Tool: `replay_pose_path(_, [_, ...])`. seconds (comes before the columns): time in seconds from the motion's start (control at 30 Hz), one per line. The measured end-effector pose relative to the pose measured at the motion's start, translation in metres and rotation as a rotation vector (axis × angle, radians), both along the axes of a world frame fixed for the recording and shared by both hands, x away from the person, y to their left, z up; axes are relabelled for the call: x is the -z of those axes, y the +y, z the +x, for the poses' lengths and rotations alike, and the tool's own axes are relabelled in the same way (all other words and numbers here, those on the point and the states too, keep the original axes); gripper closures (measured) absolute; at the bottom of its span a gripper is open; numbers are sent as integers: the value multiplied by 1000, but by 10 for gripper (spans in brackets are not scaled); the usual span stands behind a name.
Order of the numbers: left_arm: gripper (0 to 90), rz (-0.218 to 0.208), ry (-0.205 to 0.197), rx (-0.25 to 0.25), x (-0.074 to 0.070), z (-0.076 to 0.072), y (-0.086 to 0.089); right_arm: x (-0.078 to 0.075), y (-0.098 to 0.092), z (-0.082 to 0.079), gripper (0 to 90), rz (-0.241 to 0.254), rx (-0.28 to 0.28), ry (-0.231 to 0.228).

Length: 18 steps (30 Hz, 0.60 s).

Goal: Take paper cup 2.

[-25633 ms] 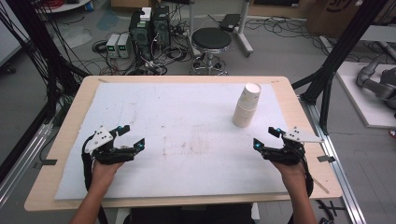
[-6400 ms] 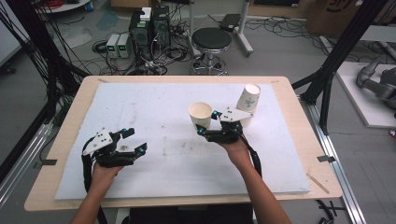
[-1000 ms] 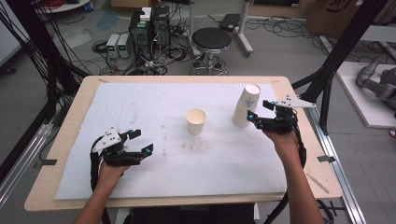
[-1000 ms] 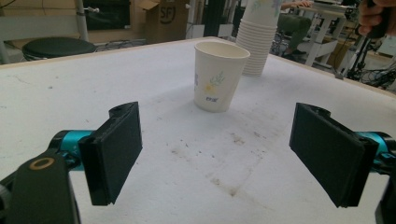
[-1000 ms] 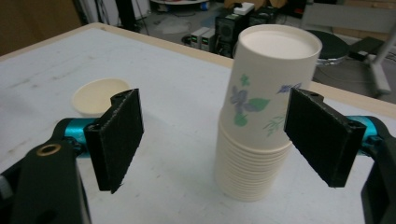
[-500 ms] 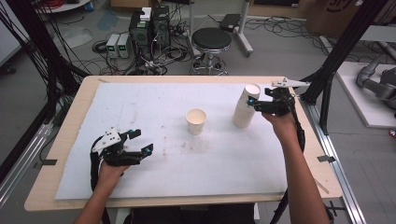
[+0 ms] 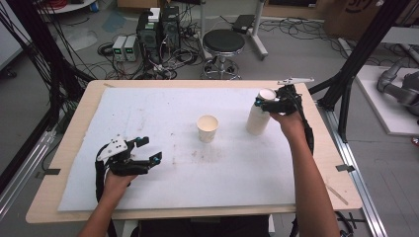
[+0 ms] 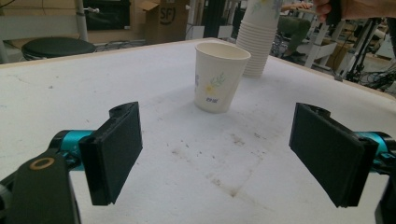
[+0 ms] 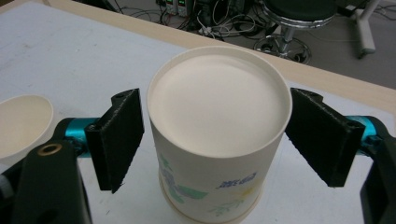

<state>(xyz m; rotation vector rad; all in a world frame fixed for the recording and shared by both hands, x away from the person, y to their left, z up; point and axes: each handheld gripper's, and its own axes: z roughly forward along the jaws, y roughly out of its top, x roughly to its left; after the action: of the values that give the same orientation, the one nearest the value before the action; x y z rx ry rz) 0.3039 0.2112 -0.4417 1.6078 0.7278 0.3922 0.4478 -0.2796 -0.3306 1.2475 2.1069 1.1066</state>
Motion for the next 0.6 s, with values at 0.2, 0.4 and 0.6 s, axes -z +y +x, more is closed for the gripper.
replay_pose_path(0.2, [171,-2,1,-4,0,0,1,2,2,3,298,-3,-9,10])
replay_pose_path(0.4, [171,-5,0,-2,0,1,1,2,1,3,321,-6,-10,6])
replay_pose_path(0.6, [171,-4,1,-2,0,1,1,-2,0,2,326,3,-13,-3])
